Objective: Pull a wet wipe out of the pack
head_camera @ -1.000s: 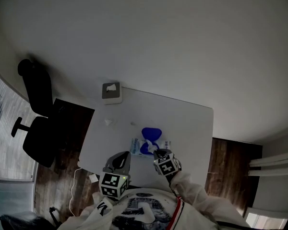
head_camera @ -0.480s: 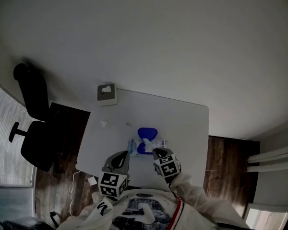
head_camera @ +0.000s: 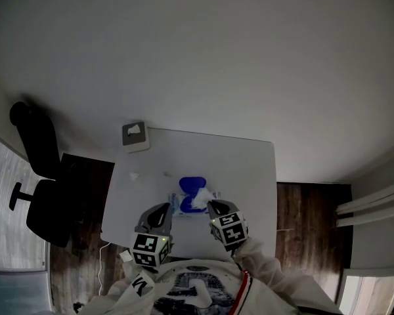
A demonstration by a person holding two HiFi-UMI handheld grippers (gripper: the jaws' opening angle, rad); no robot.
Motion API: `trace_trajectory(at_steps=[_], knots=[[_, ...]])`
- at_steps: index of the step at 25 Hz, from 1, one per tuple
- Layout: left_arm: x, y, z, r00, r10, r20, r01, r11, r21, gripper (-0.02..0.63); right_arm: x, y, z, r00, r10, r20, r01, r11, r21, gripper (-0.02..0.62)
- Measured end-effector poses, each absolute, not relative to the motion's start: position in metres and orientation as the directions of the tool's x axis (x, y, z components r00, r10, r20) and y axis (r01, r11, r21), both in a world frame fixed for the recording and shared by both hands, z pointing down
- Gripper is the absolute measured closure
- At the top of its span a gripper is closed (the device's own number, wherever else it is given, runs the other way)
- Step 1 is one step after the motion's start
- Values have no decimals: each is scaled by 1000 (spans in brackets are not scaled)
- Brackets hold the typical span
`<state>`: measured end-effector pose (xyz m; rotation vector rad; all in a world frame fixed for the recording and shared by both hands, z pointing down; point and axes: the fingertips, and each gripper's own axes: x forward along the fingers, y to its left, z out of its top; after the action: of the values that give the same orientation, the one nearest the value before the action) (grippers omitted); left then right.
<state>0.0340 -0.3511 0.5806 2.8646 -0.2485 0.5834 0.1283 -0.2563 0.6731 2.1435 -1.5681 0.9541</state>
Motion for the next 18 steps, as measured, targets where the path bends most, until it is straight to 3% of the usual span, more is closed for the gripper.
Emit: trace_trajectory(at_steps=[18], knots=[[71,-364,510,949,-132,286,-161,-983,82,601,169,-241,557,369,-805,464,-890,-450,-73,583]])
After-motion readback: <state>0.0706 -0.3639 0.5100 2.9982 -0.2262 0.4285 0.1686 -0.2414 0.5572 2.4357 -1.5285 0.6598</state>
